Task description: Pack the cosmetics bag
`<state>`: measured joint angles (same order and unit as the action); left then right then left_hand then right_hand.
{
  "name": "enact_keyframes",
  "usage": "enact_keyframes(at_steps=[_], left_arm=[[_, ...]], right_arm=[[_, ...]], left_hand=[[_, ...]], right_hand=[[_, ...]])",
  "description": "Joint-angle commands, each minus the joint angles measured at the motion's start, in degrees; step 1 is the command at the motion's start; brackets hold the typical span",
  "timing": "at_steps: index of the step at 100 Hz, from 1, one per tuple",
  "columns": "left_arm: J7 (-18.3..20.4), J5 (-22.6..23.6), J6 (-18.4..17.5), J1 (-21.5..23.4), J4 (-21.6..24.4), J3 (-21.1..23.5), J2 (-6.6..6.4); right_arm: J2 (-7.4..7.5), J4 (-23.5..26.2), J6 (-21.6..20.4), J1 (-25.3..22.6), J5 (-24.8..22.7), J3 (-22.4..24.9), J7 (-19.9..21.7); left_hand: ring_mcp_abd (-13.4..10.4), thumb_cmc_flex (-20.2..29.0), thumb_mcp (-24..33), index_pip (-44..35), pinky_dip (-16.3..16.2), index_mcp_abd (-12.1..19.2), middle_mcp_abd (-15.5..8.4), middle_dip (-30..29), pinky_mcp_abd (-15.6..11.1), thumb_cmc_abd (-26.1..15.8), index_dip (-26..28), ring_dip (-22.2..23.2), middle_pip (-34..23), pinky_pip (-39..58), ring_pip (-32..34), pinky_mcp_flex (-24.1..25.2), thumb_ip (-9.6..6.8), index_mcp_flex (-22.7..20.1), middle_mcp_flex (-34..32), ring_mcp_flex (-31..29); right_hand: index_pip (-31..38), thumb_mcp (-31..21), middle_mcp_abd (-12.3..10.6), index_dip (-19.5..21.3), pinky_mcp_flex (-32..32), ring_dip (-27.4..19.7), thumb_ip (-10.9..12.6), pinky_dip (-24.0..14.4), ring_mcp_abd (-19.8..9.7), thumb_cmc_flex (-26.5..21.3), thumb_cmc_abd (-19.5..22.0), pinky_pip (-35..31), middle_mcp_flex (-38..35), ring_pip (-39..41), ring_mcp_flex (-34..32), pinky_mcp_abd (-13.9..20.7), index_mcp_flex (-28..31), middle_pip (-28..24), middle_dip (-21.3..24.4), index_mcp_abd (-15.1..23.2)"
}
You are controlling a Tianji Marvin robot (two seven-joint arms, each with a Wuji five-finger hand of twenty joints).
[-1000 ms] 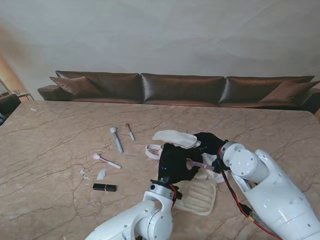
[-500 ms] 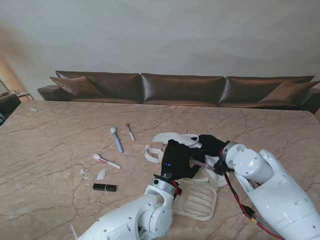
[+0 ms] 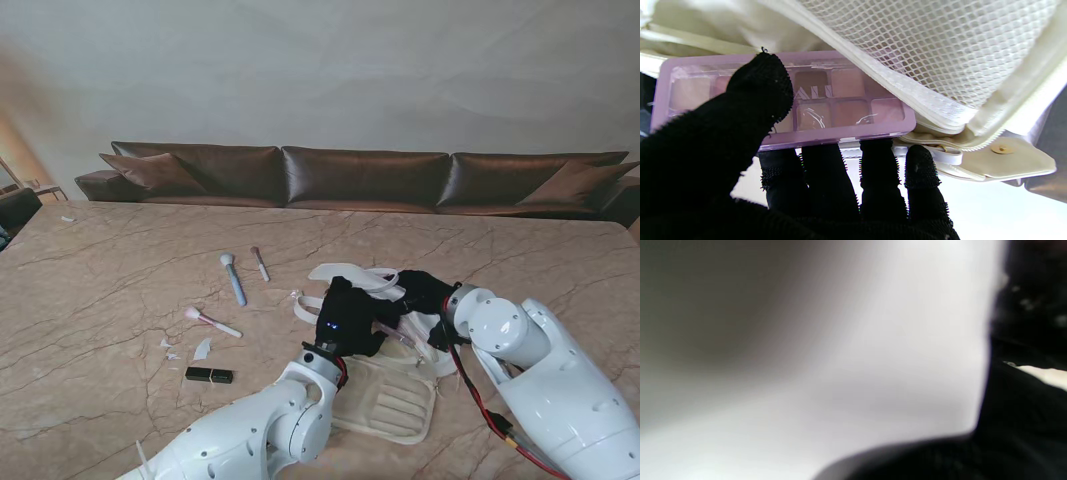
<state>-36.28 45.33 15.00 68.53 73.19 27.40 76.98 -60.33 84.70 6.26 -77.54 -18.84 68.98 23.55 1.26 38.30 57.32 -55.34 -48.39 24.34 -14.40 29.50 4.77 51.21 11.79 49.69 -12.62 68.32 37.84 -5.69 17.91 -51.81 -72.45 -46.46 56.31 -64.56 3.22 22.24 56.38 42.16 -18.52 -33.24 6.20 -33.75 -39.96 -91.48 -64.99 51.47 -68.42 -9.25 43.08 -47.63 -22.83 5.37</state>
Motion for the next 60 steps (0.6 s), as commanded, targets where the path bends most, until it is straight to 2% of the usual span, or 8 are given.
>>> enact_keyframes(at_steps=[1, 29, 35, 43, 49, 56, 58, 60], left_arm=[[0.38, 0.13, 0.75, -0.25, -0.74, 0.12, -0.45], [0.04, 1.84, 0.3, -1.27, -1.58, -0.78, -0.82], [-0.04, 1.72, -0.93, -1.19, -1.6, -0.75, -0.93], [0.0, 1.83, -1.86, -1.1, -1.51, -0.73, -1.18], [0.17, 2.14, -2.04, -1.07, -1.33, -0.72, -1.41], [1.24, 2.51, -2.16, -0.99, -0.57, -0.56, -1.98], [1.58, 2.63, -2.12, -0.95, -0.33, -0.5, -2.15], [1.8, 2.77, -2.08, -0.93, -0.14, -0.44, -2.28]], right_arm=[[-0.09, 0.78, -0.5, -0.07, 0.1, -0.05, 0.27], [-0.07, 0.74, -0.74, -0.11, 0.11, -0.14, 0.3], [-0.08, 0.73, -0.76, -0.11, 0.07, -0.17, 0.27], [-0.1, 0.7, -0.78, -0.09, 0.11, -0.22, 0.18], [-0.13, 0.66, -0.8, -0.06, 0.11, -0.27, 0.09], [-0.13, 0.62, -0.85, -0.01, 0.09, -0.32, 0.04], [-0.13, 0.62, -0.88, 0.0, 0.07, -0.32, 0.03], [-0.14, 0.62, -0.9, 0.0, 0.05, -0.31, 0.02]], left_hand=[[2.11, 0.27, 4.17, -3.7, 0.72, 5.98, -1.74, 0.44, 1.59, -2.9, 1.6, 1.09, -0.74, -1.79, -0.29, 1.43, -0.54, -3.49, -2.47, 2.26], [2.69, 2.47, 0.86, -1.54, 1.05, 1.74, 0.14, 0.16, 2.43, -6.04, 0.05, 1.37, 0.73, -2.27, -0.73, 2.59, -2.63, -1.24, -0.31, 4.08], [2.6, 2.32, 0.42, 0.96, 1.45, -0.01, 0.71, 0.02, 2.2, -4.63, 0.33, 1.19, 1.8, -2.96, -1.45, 3.1, -2.51, 0.26, 1.46, 4.83], [2.71, -0.06, 1.42, 6.72, 1.84, -3.34, 1.8, -4.96, 2.39, -2.93, 3.1, 1.09, -6.39, -3.77, -2.74, 4.07, -1.51, 2.23, 9.24, 6.21], [2.87, -2.55, 3.23, 11.27, 2.09, -6.31, 2.8, -8.55, 2.37, -3.0, 4.92, 0.97, -10.73, -4.41, -3.59, 4.77, -1.71, 3.92, 14.78, 7.49], [3.3, -5.3, 5.39, 14.36, 2.29, -9.24, 3.9, -11.38, 2.24, -3.79, 6.02, 0.78, -11.24, -5.26, -4.54, 6.13, -3.24, 5.71, 18.19, 9.42], [3.3, -5.93, 5.78, 15.39, 2.29, -10.08, 4.17, -11.63, 2.19, -4.42, 6.42, 0.76, -11.0, -5.45, -4.72, 6.42, -4.44, 6.26, 19.11, 9.85], [3.41, -6.64, 6.22, 16.51, 2.26, -10.92, 4.48, -11.84, 2.15, -5.09, 7.14, 0.75, -10.77, -5.6, -4.89, 6.58, -6.34, 6.79, 19.92, 10.27]], right_hand=[[4.77, -5.44, -0.27, 1.03, 2.37, 1.2, 1.22, -0.11, 0.88, -3.85, 3.56, -5.57, -1.78, 8.03, -6.39, 1.49, 4.74, -2.33, -0.51, 7.77], [4.68, -5.69, -0.38, 0.93, 2.44, 1.15, 1.29, -0.04, 0.72, -3.64, 3.01, -5.63, -1.93, 8.23, -6.43, 1.66, 4.82, -2.36, -0.47, 7.89], [4.67, -5.94, -0.45, 0.88, 2.53, 1.18, 1.24, -0.03, 0.66, -3.48, 2.86, -5.67, -2.03, 8.36, -6.46, 1.75, 4.89, -2.39, -0.46, 7.9], [4.69, -6.26, -0.49, 0.8, 2.71, 1.22, 1.21, -0.03, 0.59, -3.29, 2.61, -5.74, -2.15, 8.58, -6.47, 1.78, 5.04, -2.41, -0.43, 7.84], [4.71, -6.45, -0.53, 0.74, 2.82, 1.26, 1.2, -0.01, 0.49, -3.15, 2.43, -5.75, -2.27, 8.77, -6.49, 1.85, 5.08, -2.46, -0.43, 7.9], [4.74, -6.64, -0.54, 0.68, 2.93, 1.28, 1.22, 0.0, 0.44, -3.06, 2.23, -5.77, -2.37, 8.9, -6.48, 1.91, 5.2, -2.49, -0.42, 7.89], [4.73, -6.69, -0.58, 0.64, 2.96, 1.28, 1.22, 0.0, 0.46, -3.02, 2.23, -5.78, -2.39, 8.92, -6.47, 1.92, 5.21, -2.49, -0.41, 7.94], [4.7, -6.74, -0.58, 0.61, 2.97, 1.27, 1.22, 0.01, 0.41, -2.98, 2.18, -5.78, -2.39, 8.94, -6.47, 1.93, 5.17, -2.49, -0.41, 7.92]])
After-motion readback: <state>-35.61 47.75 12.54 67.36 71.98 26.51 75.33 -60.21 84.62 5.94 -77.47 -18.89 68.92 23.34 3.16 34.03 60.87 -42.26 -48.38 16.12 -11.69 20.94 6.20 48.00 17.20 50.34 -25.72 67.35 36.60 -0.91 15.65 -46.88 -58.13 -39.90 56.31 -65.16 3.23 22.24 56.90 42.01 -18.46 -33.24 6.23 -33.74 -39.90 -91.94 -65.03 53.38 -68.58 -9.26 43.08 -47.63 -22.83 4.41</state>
